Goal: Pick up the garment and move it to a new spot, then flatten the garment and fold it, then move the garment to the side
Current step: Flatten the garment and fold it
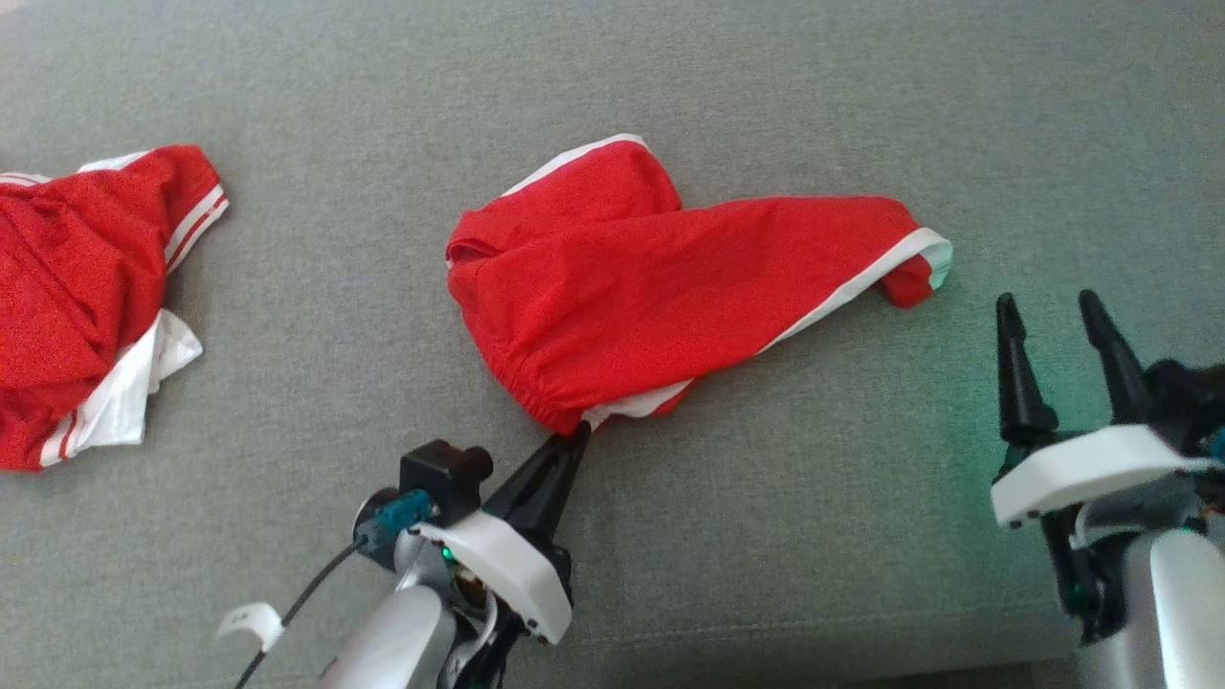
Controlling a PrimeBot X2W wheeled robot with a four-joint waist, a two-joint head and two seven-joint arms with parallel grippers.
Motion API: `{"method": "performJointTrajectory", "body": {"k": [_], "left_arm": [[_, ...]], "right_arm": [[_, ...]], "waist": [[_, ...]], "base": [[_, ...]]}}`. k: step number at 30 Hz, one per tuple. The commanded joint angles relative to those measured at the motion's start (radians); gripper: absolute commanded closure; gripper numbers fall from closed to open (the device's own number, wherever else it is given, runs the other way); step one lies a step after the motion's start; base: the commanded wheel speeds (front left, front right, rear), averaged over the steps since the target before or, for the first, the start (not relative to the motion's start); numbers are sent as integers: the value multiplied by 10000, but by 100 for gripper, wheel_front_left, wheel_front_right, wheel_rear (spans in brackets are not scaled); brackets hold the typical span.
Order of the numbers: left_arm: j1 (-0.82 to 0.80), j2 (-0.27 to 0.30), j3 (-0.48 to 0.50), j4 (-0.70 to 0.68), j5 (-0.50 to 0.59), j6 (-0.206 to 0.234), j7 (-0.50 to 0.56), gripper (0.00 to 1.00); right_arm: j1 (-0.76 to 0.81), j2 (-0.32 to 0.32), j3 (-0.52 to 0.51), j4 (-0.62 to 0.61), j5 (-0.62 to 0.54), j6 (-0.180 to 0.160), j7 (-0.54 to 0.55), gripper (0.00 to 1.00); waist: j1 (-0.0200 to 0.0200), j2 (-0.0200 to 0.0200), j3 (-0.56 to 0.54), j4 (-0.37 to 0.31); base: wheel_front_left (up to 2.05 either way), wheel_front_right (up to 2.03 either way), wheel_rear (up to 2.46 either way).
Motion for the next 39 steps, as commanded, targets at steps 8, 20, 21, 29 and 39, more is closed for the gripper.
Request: {"method": "performJointTrajectory", "body": {"k": [8,20,21,29,39], "left_arm": [[-761,133,223,-385,63,137,-273,100],[-1069,190,221,-532,150,179,-614,100],[-1079,212,246,-572,158,193,-648,100],[-1071,487,475,-1102,239,335,-819,100],[-1346,1465,775,-3205,334,539,337,100]], "right_arm": [[-1762,-814,501,1368,265,-7,755,0],[-2786,-1221,939,3026,573,-7,1847,87],[-2800,-1231,943,3079,647,-7,1894,100],[-2633,-1191,750,2617,1079,-7,1395,100],[-2334,-1025,516,254,1264,-7,1226,100]], "waist": [[0,0,455,368],[0,0,806,759],[0,0,819,776],[0,0,659,756],[0,0,-226,618]], "base": [[0,0,0],[0,0,0],[0,0,0],[0,0,0],[0,0,0]]}}
